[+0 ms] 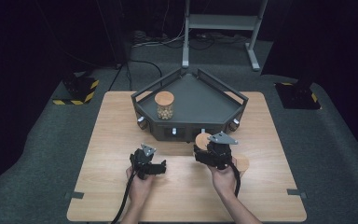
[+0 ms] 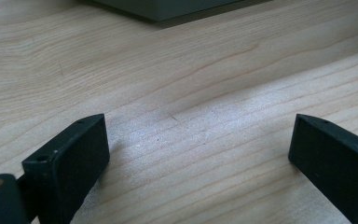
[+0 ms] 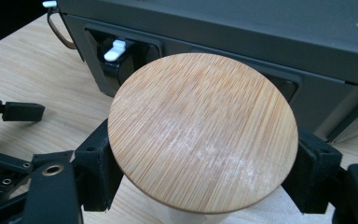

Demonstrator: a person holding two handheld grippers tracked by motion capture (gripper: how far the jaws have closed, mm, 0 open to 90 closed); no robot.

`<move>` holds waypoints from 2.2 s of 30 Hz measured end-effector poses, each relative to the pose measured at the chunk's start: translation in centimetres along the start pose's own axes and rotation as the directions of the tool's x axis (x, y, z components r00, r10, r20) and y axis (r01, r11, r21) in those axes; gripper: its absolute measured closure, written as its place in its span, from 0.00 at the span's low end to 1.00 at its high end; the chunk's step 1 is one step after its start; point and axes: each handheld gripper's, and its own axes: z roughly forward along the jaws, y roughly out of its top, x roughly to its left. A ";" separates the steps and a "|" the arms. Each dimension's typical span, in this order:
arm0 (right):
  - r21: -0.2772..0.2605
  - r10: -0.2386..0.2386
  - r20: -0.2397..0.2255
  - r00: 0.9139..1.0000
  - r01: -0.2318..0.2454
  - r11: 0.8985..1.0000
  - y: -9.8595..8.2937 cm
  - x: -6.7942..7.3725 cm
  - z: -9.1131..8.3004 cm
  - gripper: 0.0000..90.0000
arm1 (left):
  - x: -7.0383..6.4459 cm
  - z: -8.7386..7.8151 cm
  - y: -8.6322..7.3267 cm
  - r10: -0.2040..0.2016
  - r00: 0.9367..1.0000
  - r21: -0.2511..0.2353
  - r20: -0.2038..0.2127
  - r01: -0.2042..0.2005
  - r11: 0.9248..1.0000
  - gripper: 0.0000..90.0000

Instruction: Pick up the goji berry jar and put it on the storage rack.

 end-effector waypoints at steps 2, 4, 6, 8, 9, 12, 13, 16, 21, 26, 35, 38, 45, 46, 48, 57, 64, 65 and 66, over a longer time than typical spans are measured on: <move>-0.003 -0.008 0.006 1.000 0.008 1.000 0.3 0.0 -0.2 0.28 | 0.0 0.0 0.0 0.000 1.000 0.000 0.000 0.000 1.000 0.06; -0.007 -0.013 0.008 1.000 0.013 1.000 0.6 0.0 -0.4 0.28 | 0.0 0.0 0.0 0.000 1.000 0.000 0.000 0.000 1.000 0.06; -0.007 -0.017 0.014 1.000 0.017 1.000 0.9 -0.1 -0.5 0.28 | 0.0 0.0 0.0 0.000 1.000 0.000 0.000 0.000 1.000 0.06; -0.010 -0.012 0.019 1.000 0.013 1.000 1.1 -0.3 -0.7 0.28 | 0.0 0.0 0.0 0.000 1.000 0.000 0.000 0.000 1.000 0.06; -0.010 -0.013 0.020 1.000 0.013 1.000 1.3 -0.3 -0.8 0.28 | 0.0 0.0 0.0 0.000 1.000 0.000 0.000 0.000 1.000 0.06; -0.009 -0.025 0.023 0.999 0.026 1.000 1.7 -0.4 -1.0 0.28 | 0.0 0.0 0.0 0.000 1.000 0.000 0.000 0.000 1.000 0.06; -0.012 -0.030 0.025 0.999 0.030 0.999 1.9 -0.5 -1.1 0.28 | 0.0 0.0 0.0 0.000 1.000 0.000 0.000 0.000 1.000 0.06; -0.016 -0.031 0.028 0.999 0.032 0.999 2.4 -0.6 -1.2 0.28 | 0.0 0.0 0.0 0.000 1.000 0.000 0.000 0.000 1.000 0.06; -0.013 -0.034 0.023 0.999 0.034 0.999 2.9 -0.7 -1.4 0.28 | 0.0 0.0 0.0 0.000 1.000 0.000 0.000 0.000 1.000 0.06; -0.019 -0.038 0.024 0.999 0.039 0.999 3.6 -0.8 -1.7 0.28 | 0.0 0.0 0.0 0.000 1.000 0.000 0.000 0.000 1.000 0.06; -0.027 -0.042 0.023 0.999 0.042 0.999 5.3 -1.0 -2.0 0.28 | 0.0 0.0 0.0 0.003 1.000 0.000 -0.001 -0.003 1.000 0.06; -0.030 -0.033 0.028 0.999 0.033 0.999 5.9 -1.3 -2.0 0.28 | 0.0 0.0 0.0 0.003 1.000 0.000 0.000 -0.003 1.000 0.06; -0.041 -0.028 0.028 0.999 0.029 0.999 7.5 -1.7 -2.3 0.28 | 0.0 0.0 0.0 0.003 1.000 0.000 0.000 -0.003 1.000 0.06; -0.045 -0.029 0.028 0.999 0.030 0.999 7.7 -1.7 -2.3 0.28 | 0.0 0.0 0.0 0.004 1.000 0.001 0.000 -0.004 1.000 0.06; -0.048 -0.028 0.025 0.999 0.029 0.998 8.0 -1.8 -2.3 0.28 | 0.0 0.0 0.0 0.004 1.000 0.001 0.000 -0.004 1.000 0.06; -0.044 -0.018 0.027 0.999 0.019 0.999 9.1 -2.0 -1.5 0.28 | 0.0 0.0 0.0 0.004 1.000 0.001 0.000 -0.004 1.000 0.06; -0.039 -0.029 0.018 0.999 0.030 0.999 10.0 -2.1 -1.1 0.28 | 0.0 0.0 0.0 0.002 1.000 0.000 0.001 -0.002 1.000 0.05; -0.037 -0.032 0.017 0.999 0.032 0.999 10.2 -2.0 -1.1 0.28 | 0.0 0.0 0.0 0.003 1.000 0.000 0.001 -0.003 1.000 0.05; -0.036 -0.033 0.016 0.999 0.034 0.999 10.3 -2.0 -1.0 0.28 | 0.0 0.0 0.0 0.003 1.000 0.000 0.001 -0.003 1.000 0.05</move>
